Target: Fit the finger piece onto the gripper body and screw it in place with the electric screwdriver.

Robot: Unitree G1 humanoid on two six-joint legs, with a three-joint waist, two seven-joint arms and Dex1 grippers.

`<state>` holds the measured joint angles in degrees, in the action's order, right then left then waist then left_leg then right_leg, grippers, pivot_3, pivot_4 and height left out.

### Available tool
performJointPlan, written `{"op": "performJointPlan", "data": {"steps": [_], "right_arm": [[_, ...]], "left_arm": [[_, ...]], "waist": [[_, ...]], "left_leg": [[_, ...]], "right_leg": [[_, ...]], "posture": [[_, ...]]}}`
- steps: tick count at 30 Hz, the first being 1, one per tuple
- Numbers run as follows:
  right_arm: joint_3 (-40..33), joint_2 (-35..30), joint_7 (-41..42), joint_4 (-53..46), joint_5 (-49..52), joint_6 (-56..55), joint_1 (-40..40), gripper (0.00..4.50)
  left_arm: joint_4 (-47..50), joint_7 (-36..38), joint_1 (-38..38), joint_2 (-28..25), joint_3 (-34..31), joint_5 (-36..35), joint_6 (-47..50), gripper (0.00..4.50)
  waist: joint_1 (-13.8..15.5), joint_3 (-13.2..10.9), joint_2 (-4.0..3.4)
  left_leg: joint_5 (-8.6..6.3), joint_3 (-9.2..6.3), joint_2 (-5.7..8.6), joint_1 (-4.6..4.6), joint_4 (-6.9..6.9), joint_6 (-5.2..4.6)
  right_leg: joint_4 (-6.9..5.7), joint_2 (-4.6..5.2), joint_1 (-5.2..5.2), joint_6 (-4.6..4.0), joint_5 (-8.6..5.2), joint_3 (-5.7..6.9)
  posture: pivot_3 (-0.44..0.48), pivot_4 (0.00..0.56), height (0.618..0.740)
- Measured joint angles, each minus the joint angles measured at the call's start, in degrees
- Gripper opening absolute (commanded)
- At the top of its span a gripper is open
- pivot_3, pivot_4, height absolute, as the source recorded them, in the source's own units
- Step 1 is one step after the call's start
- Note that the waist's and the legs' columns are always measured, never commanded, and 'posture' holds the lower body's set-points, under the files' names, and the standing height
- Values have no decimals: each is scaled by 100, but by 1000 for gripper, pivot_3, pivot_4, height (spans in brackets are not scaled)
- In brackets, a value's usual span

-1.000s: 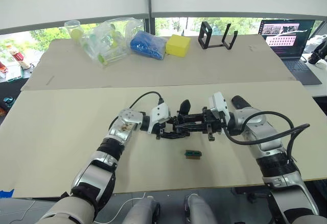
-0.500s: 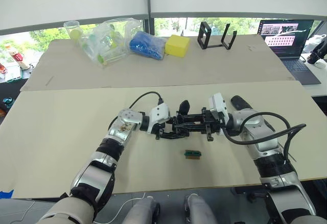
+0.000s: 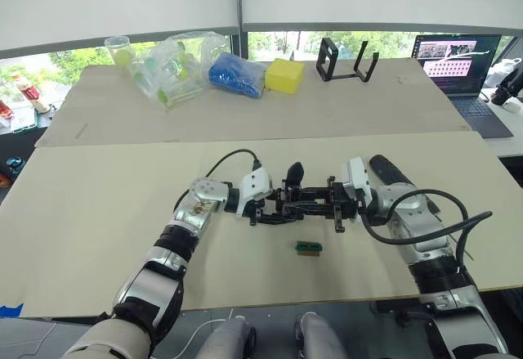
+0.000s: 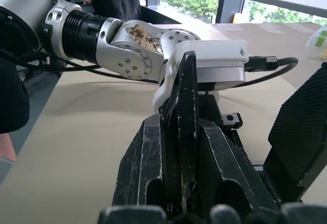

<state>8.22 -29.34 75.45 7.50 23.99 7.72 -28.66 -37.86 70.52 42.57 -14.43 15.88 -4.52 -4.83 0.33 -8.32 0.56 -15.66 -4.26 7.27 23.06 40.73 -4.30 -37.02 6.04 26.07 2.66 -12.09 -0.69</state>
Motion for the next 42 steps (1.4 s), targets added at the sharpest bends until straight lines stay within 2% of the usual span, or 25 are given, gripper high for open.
{"op": "performJointPlan", "data": {"steps": [8, 18, 26, 30, 34, 37, 42], "right_arm": [[175, -122, 326, 239, -10, 360, -349, 396], [147, -123, -380, -307, -15, 184, 222, 395], [510, -387, 215, 97, -63, 554, -475, 395], [523, -382, 317, 213, -72, 514, -537, 395], [489, -364, 81, 53, -71, 497, -359, 394], [435, -355, -284, -278, -61, 669, -107, 394], [396, -399, -461, -576, -40, 923, 30, 394]], "left_arm": [[106, -5, -69, -2, 35, 0, 77, 2282], [250, -81, -197, -46, 49, 36, 166, 2282], [343, -115, -246, -42, 53, 34, 254, 2282], [361, -135, -272, -37, 53, 26, 268, 2282], [362, -153, -293, -48, 53, 29, 271, 2282], [360, -156, -311, -72, 61, 44, 294, 2282], [361, -129, -311, -66, 82, 44, 297, 2282]], "waist": [[13, 25, 8], [-1, 100, 9], [-11, 104, 9], [-13, 109, 11], [-12, 118, 12], [-11, 119, 9], [-8, 135, 7]], "left_leg": [[-2, 0, -2, -2, -1, -3], [-5, 0, -4, -21, -14, 0], [-7, -1, -5, -23, -15, -3], [-10, -2, -5, -27, -16, -8], [-11, -2, -6, -50, -25, -7], [-13, 0, -8, -110, -74, -10], [-15, -1, -9, -116, -93, -9]], "right_leg": [[3, 4, -2, 0, 0, 0], [7, 5, -13, 0, 0, -2], [16, 6, -20, -1, -1, 0], [25, 8, -30, -1, 0, -1], [29, 8, -53, -1, -1, -1], [71, 8, -106, -1, -2, -5], [90, 6, -110, -1, -2, -3]], "posture": [[0, 150, 740], [0, 150, 740], [0, 150, 740], [0, 150, 740], [0, 150, 740], [0, 150, 740], [0, 150, 740]]}}
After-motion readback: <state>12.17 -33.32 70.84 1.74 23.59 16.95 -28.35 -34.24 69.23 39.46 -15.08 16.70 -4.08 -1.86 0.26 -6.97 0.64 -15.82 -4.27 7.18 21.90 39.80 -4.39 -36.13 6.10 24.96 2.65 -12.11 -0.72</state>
